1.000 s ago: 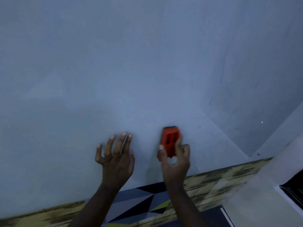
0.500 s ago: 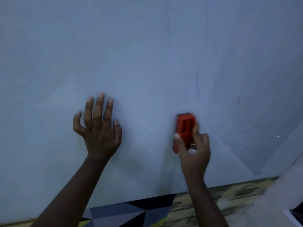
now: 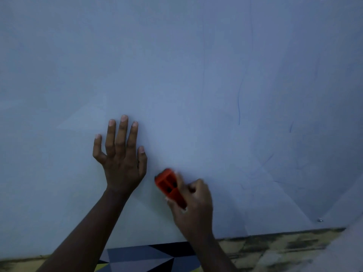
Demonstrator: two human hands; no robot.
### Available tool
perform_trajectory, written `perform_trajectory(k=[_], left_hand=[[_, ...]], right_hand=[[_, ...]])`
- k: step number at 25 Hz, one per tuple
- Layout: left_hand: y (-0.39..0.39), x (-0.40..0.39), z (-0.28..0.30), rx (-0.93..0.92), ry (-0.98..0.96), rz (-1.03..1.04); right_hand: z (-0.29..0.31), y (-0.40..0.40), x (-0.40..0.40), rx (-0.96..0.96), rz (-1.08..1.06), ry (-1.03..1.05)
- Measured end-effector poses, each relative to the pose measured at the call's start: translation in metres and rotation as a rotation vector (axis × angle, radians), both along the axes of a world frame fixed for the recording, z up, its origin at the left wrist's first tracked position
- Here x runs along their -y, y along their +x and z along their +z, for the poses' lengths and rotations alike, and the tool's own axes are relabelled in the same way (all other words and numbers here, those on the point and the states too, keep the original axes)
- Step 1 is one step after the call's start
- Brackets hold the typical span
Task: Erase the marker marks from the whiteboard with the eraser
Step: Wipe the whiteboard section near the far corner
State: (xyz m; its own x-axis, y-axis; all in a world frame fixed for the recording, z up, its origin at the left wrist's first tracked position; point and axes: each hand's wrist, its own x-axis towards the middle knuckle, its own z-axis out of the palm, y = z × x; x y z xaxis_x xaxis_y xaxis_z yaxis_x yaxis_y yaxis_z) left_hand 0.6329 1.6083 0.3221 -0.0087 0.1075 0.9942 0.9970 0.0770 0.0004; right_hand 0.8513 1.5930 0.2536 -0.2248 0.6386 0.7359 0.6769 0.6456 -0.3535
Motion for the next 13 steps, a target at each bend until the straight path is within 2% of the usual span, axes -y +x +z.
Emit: perform_trajectory(k=[3,5,10,13], left_hand=[[0.0,0.001,-0.001,0.005,-0.01,-0.009],[0.0,0.001,0.001,-0.005,-0.007,0.001],[-0.002,0.002,-0.001,-0.013,-0.024,0.012],[-0.003,0.002,-0.003,-0.035,-0.026,0.019]], right_hand=[[-0.034,0.003,0.008,0.167,0.058,-0.028],[-0.028,0.009,0.003,0.203,0.065,0.001],[0.042,0.028,-0.014,0.118,0.019,0.159],[0.093,0.052,-0.029,-0.044,-0.115,0.19]])
